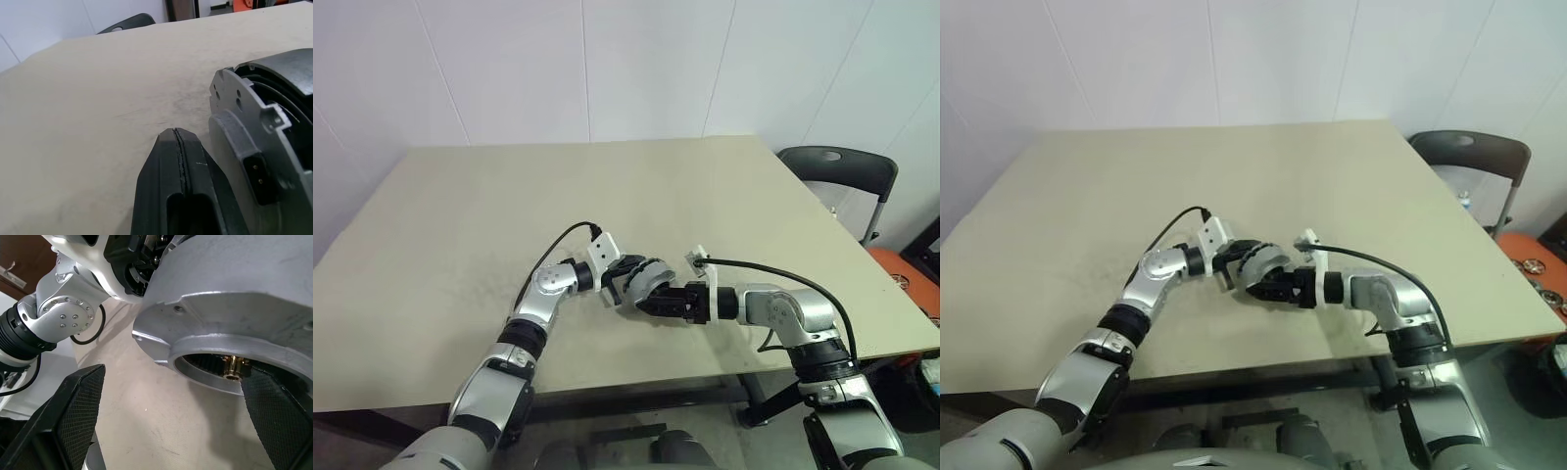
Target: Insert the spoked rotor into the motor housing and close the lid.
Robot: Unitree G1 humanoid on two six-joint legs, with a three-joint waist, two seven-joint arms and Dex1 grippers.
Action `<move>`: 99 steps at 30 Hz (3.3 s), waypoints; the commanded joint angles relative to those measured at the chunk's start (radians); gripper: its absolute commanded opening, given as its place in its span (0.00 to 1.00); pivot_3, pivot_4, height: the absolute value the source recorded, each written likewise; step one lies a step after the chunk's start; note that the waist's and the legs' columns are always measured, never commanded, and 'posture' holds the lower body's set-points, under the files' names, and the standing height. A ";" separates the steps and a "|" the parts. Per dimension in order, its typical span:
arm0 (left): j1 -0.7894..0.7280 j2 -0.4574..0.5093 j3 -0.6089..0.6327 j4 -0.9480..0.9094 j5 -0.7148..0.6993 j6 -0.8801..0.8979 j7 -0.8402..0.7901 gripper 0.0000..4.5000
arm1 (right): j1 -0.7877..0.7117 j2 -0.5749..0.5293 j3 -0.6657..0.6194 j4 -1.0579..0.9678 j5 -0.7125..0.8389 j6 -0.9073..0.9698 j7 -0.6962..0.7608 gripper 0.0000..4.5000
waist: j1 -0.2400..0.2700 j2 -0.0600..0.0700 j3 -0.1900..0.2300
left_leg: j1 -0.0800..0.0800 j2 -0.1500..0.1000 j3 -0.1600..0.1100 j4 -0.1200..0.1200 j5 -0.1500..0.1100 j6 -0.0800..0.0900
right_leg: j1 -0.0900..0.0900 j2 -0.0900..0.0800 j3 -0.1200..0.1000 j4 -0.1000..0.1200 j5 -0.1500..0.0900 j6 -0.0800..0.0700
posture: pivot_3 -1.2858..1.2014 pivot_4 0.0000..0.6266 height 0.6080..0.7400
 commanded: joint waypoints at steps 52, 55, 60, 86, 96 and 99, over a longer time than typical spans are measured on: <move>0.131 -0.001 -0.041 -0.247 -0.083 0.205 -0.170 0.00 | 0.015 -0.134 -0.052 0.165 -0.011 -0.113 0.209 1.00 | -0.007 0.007 0.005 | 0.000 -0.024 -0.043 0.012 0.000 0.000 | 0.024 -0.001 -0.001 0.002 -0.012 0.019 | 0.52 0.00 1.00; 0.130 -0.002 -0.042 -0.242 -0.081 0.199 -0.165 0.00 | 0.018 -0.098 -0.072 0.163 -0.009 -0.108 0.159 0.87 | -0.008 0.008 0.005 | 0.000 -0.024 -0.043 0.012 0.000 0.000 | 0.024 -0.001 -0.001 0.002 -0.012 0.019 | 0.52 0.00 1.00; 0.130 -0.001 -0.042 -0.237 -0.080 0.194 -0.163 0.00 | 0.049 -0.087 -0.076 0.114 0.009 -0.088 0.158 0.55 | -0.007 0.008 0.005 | 0.001 -0.024 -0.043 0.012 0.000 0.000 | 0.025 -0.001 -0.001 0.002 -0.012 0.019 | 0.52 0.00 1.00; 0.122 0.001 0.009 -0.222 -0.096 0.182 -0.084 0.00 | 0.046 0.001 -0.123 0.132 0.031 -0.106 0.105 0.53 | -0.009 0.008 0.005 | 0.002 -0.024 -0.044 0.011 0.000 0.000 | 0.026 -0.001 -0.001 0.002 -0.013 0.020 | 0.52 0.00 1.00; 0.140 0.006 0.010 -0.239 -0.096 0.187 -0.078 0.00 | -0.014 0.143 -0.340 0.227 0.144 -0.058 -0.091 0.53 | -0.007 0.010 0.007 | 0.000 -0.025 -0.044 0.011 0.000 0.000 | 0.025 -0.001 -0.001 0.002 -0.013 0.021 | 0.52 0.00 1.00; 0.138 0.007 0.015 -0.235 -0.095 0.186 -0.079 0.00 | -0.015 0.138 -0.340 0.232 0.137 -0.056 -0.104 0.47 | -0.008 0.010 0.007 | -0.001 -0.026 -0.044 0.011 0.000 0.000 | 0.025 -0.002 -0.001 0.001 -0.012 0.022 | 0.52 0.00 1.00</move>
